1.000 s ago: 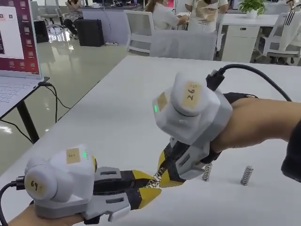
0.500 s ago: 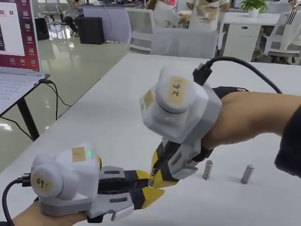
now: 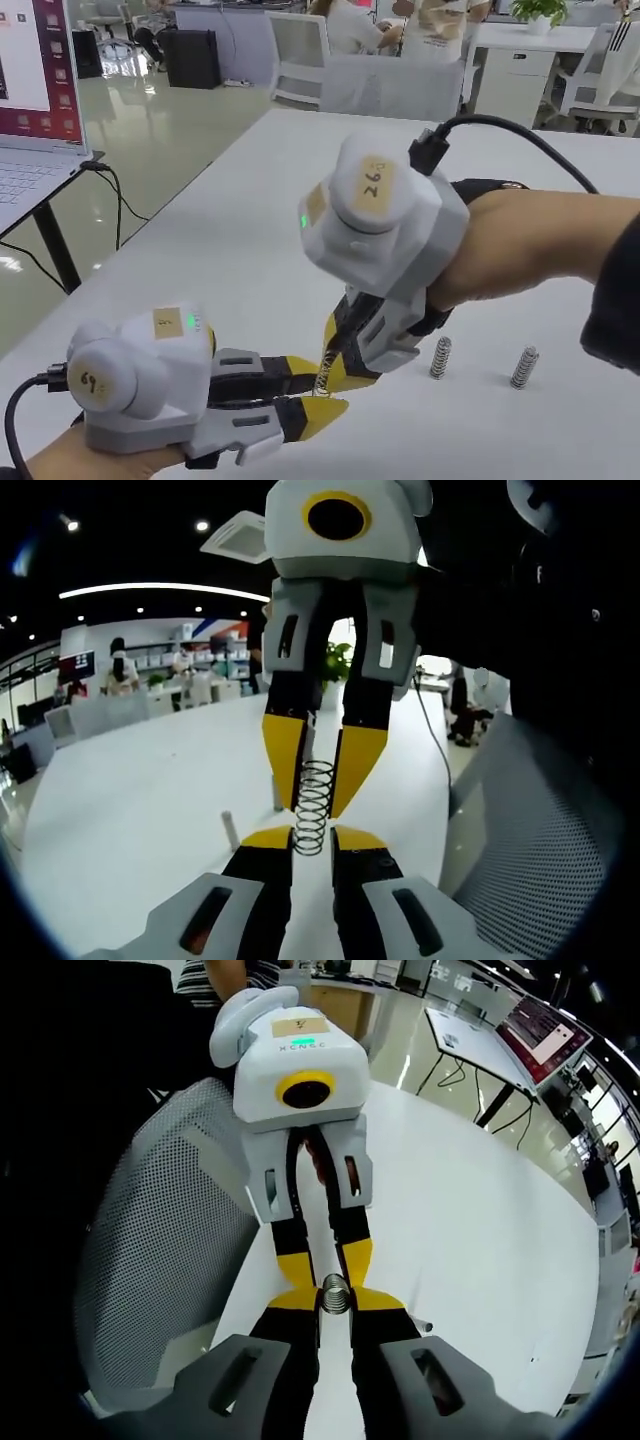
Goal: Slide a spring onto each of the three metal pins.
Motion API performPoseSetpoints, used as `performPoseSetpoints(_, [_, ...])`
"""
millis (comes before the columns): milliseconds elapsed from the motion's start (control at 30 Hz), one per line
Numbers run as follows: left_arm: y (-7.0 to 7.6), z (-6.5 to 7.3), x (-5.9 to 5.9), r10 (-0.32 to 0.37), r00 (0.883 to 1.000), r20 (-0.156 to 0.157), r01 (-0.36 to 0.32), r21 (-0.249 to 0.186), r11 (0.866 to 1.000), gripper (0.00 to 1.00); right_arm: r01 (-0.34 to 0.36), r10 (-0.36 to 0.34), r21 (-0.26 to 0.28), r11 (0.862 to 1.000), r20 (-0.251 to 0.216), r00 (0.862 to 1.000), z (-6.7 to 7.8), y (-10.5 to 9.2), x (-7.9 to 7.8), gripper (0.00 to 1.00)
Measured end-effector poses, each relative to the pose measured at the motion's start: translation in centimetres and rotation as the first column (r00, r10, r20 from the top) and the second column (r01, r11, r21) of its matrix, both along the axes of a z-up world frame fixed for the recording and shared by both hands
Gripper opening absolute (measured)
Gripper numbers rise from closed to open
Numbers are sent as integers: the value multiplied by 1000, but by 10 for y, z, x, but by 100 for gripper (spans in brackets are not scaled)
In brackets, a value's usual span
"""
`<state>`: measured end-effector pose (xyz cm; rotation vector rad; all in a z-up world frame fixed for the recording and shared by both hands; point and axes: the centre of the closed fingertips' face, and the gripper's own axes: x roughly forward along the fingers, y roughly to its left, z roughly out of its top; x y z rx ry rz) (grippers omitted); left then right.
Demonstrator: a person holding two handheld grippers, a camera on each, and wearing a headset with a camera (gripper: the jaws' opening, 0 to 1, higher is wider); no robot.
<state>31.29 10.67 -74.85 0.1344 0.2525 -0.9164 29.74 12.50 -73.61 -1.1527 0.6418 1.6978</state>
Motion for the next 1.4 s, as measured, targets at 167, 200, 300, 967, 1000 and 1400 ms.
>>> performPoseSetpoints(167, [8,-3,3,29,1000,-7,-29,-8,1000,11,21,-21,-7,1000,16,1000,-1,-6,10,8])
performPoseSetpoints(200, [10,-3,4,37,999,-7,-37,-8,999,13,25,-25,-9,1000,20,1000,-1,-7,12,8])
performPoseSetpoints(300, [15,-5,7,60,998,-10,-60,-7,998,18,39,-38,-16,999,28,999,-2,-12,18,8])
performPoseSetpoints(967, [25,-12,12,141,990,-31,-141,-8,990,37,146,-144,-22,989,78,987,-5,-27,69,8])
performPoseSetpoints(1000, [24,-13,11,141,990,-33,-141,-7,990,37,150,-147,-22,988,85,985,-6,-25,72,8])
performPoseSetpoints(1400, [23,-17,7,142,989,-45,-142,0,990,42,205,-200,-35,978,117,973,-28,-14,103,8])
